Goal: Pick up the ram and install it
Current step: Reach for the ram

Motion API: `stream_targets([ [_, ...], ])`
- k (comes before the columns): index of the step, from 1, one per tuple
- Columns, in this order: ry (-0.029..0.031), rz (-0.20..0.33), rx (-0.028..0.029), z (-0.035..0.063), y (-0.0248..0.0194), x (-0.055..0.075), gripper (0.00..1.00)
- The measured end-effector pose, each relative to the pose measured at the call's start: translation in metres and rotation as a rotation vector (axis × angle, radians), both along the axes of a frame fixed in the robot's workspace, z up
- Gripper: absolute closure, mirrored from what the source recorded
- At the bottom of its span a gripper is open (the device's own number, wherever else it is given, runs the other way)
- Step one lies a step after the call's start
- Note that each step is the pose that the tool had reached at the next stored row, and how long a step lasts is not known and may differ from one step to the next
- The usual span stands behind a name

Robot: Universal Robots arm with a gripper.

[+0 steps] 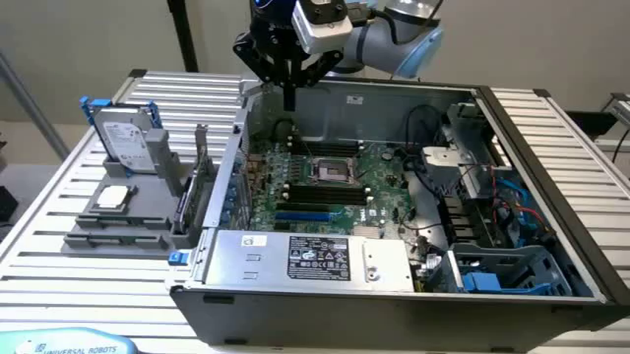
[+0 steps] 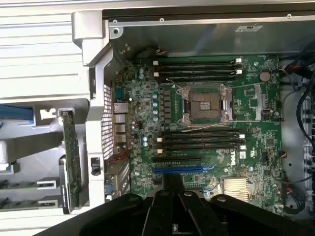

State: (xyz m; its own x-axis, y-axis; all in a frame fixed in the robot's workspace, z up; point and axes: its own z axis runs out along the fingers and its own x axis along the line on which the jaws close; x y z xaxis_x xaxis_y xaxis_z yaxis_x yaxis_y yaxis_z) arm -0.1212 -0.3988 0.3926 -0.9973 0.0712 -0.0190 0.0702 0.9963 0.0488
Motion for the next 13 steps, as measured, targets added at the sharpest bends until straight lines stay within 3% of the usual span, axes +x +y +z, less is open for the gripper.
stream_targets([
  [13,0.0000,0.000,0.0000,0.0000,-0.0002,0.0000,0.89],
])
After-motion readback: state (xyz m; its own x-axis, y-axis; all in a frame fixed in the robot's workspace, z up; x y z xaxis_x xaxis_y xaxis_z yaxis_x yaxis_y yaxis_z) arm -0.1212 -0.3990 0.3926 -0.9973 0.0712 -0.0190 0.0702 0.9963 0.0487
